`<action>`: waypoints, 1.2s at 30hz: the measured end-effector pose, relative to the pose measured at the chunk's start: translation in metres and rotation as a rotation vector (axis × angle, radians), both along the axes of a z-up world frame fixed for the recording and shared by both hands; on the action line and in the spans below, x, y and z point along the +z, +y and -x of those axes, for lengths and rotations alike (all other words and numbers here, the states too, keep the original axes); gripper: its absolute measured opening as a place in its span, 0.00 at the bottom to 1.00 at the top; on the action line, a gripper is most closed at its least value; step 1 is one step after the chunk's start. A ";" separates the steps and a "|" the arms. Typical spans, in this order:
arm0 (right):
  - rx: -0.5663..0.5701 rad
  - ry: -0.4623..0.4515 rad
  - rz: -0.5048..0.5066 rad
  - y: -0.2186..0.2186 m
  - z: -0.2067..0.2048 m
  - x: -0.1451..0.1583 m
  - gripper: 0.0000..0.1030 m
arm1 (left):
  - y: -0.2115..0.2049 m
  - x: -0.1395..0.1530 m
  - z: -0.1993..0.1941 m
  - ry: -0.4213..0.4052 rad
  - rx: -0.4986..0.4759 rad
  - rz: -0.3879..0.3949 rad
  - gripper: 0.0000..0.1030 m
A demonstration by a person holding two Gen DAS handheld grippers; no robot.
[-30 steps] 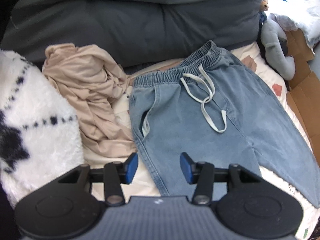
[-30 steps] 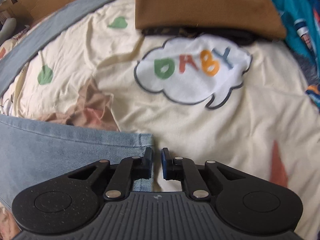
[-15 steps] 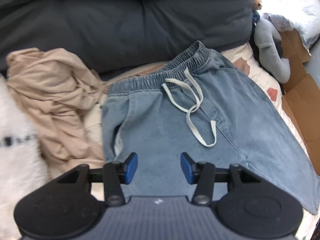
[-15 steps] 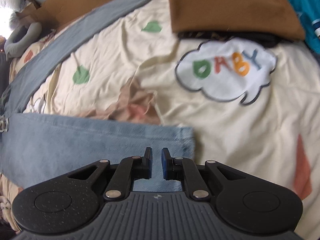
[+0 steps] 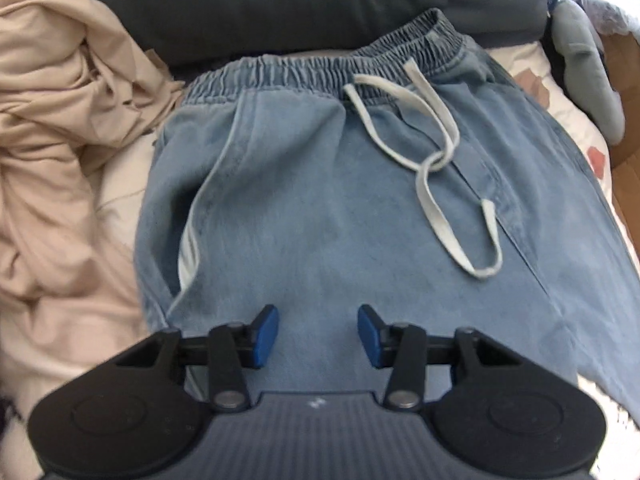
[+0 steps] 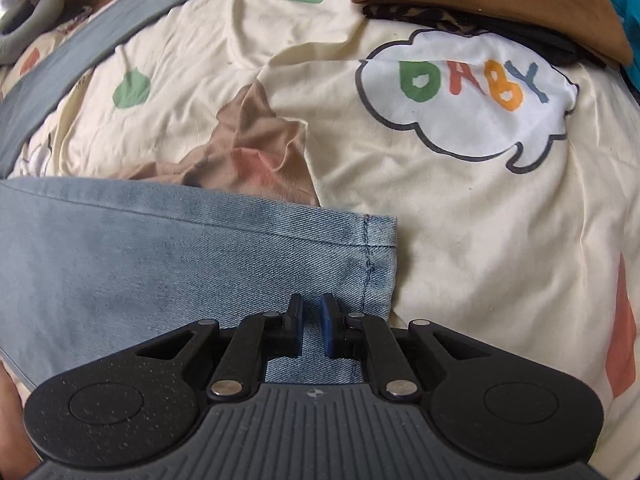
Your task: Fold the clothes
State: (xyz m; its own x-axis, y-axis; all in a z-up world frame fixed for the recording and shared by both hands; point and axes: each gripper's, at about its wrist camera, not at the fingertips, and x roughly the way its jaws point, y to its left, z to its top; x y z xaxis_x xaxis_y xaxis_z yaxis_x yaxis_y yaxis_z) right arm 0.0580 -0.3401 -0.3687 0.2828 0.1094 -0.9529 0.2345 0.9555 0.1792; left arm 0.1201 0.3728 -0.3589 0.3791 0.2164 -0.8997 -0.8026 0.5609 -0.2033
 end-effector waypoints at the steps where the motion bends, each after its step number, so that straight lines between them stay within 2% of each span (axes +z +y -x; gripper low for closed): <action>1: 0.015 0.006 0.005 0.001 -0.001 0.000 0.14 | 0.003 -0.001 -0.001 -0.011 0.006 -0.006 0.45; 5: 0.063 0.033 0.027 0.005 -0.008 0.001 0.14 | 0.020 -0.002 -0.003 -0.044 0.055 -0.021 0.42; 9: 0.077 0.050 0.038 0.006 -0.013 0.000 0.14 | 0.039 0.000 -0.003 -0.066 0.114 -0.032 0.36; 11: 0.080 0.052 0.043 0.007 -0.014 0.000 0.14 | 0.048 0.006 -0.001 -0.110 0.145 -0.031 0.35; 15: 0.079 0.058 0.052 0.009 -0.015 0.000 0.14 | 0.065 0.016 0.000 -0.154 0.136 -0.030 0.32; 17: 0.081 0.064 0.059 0.010 -0.016 0.000 0.14 | 0.072 0.017 -0.002 -0.127 0.121 -0.036 0.27; 19: 0.084 0.070 0.064 0.011 -0.018 0.000 0.14 | 0.079 0.015 0.000 -0.110 0.124 -0.022 0.16; 22: 0.084 0.079 0.065 0.011 -0.019 0.000 0.14 | 0.096 0.006 0.005 -0.132 0.192 0.039 0.07; 24: 0.083 0.085 0.064 0.010 -0.020 0.000 0.14 | 0.103 0.000 0.004 -0.125 0.211 0.053 0.03; 31: 0.059 0.106 0.054 0.007 -0.024 0.000 0.14 | 0.112 -0.006 -0.011 -0.005 0.129 -0.033 0.03; 36: 0.067 0.127 0.059 0.005 -0.028 0.001 0.14 | 0.115 0.002 -0.019 0.065 0.039 -0.043 0.03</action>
State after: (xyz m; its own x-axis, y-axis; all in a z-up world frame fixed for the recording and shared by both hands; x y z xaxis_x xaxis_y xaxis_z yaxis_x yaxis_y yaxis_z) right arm 0.0864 -0.3351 -0.3682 0.1537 0.0669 -0.9858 0.1875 0.9776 0.0956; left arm 0.1394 0.4879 -0.3568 0.3109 0.2693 -0.9115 -0.8348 0.5359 -0.1264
